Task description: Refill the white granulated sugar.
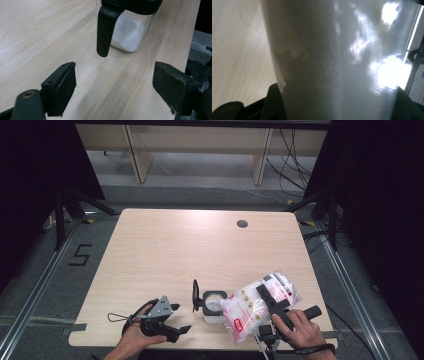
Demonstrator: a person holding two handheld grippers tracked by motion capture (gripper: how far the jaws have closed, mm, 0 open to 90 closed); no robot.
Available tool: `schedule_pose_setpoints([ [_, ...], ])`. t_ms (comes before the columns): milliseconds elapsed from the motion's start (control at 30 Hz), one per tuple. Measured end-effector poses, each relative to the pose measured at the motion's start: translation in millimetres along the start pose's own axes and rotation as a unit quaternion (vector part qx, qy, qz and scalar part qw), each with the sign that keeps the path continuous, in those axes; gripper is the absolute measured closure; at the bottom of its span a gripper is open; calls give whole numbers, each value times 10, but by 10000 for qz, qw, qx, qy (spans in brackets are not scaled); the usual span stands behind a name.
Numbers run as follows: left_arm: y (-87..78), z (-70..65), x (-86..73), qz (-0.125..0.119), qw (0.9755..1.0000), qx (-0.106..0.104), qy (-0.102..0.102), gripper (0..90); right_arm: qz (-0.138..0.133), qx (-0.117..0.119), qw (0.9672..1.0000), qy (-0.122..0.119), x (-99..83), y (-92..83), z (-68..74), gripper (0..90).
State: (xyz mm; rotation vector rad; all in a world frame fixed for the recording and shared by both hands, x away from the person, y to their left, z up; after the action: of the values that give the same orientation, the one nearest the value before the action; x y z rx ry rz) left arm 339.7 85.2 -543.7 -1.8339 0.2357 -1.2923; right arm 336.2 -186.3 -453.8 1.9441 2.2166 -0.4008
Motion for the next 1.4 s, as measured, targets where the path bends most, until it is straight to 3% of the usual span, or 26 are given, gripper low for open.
schedule_pose_setpoints([
  [333,-4,-1,-3,1,10000,29,-4,187,59,-1,9998,193,-18,-7,29,497],
  [500,-1,-5,-7,9,10000,5,10,187,-25,-81,10000,9,1,1,-8,497],
  [600,1,-5,0,-2,10000,-17,-17,187,40,-23,9999,117,-12,-9,16,497],
  [633,1,4,-6,26,10000,24,4,187,-34,-69,10000,-2,2,-1,-7,498],
  [700,-1,-3,-7,10,10000,8,14,187,-23,-73,10000,17,0,0,-7,498],
  [967,-3,0,0,-1,10000,12,1,187,71,-4,9998,205,-22,-11,27,499],
  [1367,-2,1,-2,0,10000,6,1,187,32,-58,9999,100,-16,-10,-3,499],
  [1400,-6,15,0,26,9999,30,93,187,40,-52,9999,106,-18,-12,-3,500],
])
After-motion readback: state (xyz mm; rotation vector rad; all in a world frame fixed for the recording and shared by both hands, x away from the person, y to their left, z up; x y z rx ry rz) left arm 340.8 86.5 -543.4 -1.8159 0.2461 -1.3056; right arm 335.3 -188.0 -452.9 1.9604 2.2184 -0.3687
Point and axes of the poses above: each handheld gripper's, and its own axes: y roughly forward along the jaws, x roughly out of its top, z roughly to its left, the point moved 7 cm from there along y, roughly forward along the jaws, and after that the axes turned 12 degrees about z, right-handed, at the moved point
